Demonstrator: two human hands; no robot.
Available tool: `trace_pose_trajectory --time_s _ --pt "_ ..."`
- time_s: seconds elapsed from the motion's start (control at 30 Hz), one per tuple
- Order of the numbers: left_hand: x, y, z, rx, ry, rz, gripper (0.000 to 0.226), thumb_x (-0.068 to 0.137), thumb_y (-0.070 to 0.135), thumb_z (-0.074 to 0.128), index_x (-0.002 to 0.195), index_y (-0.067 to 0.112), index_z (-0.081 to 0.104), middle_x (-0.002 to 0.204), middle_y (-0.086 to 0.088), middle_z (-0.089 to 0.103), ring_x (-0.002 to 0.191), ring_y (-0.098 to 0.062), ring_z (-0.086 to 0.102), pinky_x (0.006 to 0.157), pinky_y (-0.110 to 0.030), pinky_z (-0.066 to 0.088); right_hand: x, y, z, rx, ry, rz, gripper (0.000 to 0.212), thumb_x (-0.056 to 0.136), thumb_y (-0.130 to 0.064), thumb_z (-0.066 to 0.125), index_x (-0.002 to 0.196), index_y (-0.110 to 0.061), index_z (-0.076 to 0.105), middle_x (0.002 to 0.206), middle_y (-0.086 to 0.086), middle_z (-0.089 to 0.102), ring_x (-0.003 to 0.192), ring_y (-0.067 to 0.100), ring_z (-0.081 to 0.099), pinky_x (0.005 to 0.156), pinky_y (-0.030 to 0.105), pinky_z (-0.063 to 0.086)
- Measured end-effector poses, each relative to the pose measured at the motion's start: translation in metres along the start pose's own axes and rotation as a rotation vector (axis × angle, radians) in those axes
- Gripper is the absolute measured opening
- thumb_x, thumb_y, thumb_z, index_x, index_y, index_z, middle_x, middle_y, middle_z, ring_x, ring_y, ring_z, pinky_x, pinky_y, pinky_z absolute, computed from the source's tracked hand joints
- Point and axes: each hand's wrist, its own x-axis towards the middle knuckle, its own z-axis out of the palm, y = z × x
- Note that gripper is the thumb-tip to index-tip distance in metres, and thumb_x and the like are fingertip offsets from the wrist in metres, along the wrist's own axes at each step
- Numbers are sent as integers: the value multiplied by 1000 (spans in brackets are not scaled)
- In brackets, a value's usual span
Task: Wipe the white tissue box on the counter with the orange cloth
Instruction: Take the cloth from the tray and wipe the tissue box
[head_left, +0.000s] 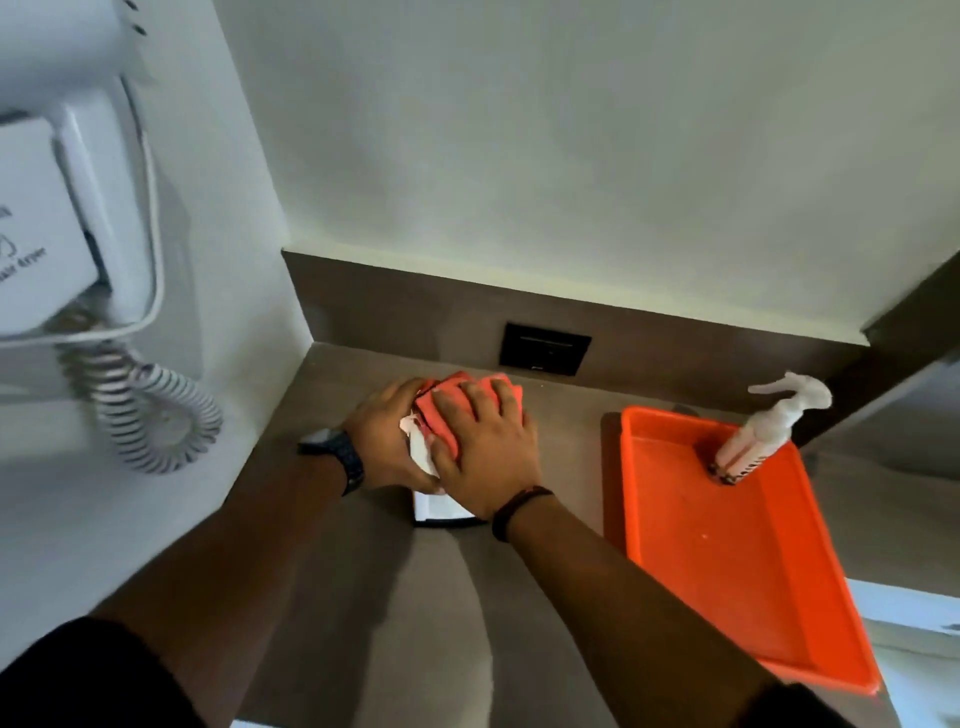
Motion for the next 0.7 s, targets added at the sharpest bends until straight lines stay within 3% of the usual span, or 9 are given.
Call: trace_pose_trajectory --time_s 0.1,0.2,0.37,0.53,0.7 --pt "1 0 1 2 32 -25 123 29 66 69 133 10 37 133 -12 48 120 -29 48 103 -45 42 -5 -1 4 -52 10 -96 50 88 -48 46 136 -33 45 146 3 49 141 37 33 105 58 37" --pt "4 -4 4 81 65 -53 122 25 69 71 130 15 40 129 -6 52 115 -26 50 100 -40 43 -4 10 0 -19 7 -62 53 90 -46 48 140 -30 44 150 5 46 145 36 29 109 56 35" --pt "5 -7 9 89 87 -71 121 29 64 74 133 14 37 132 -7 49 119 -26 47 103 -40 41 -6 0 4 -12 1 -72 52 90 -44 46 139 -28 46 149 7 47 145 38 29 113 61 30" --pt "4 -4 10 87 85 -103 128 27 68 78 136 19 33 139 -6 45 125 -25 43 106 -40 38 -3 22 -4 56 -2 -28 54 91 -43 49 142 -27 45 151 7 47 147 34 28 116 56 32" --pt "3 -7 11 74 115 -71 116 33 52 90 130 16 39 130 -6 50 119 -27 46 99 -34 37 -6 10 -2 96 32 -48 50 85 -38 57 133 -25 55 142 9 55 139 41 37 100 58 42"
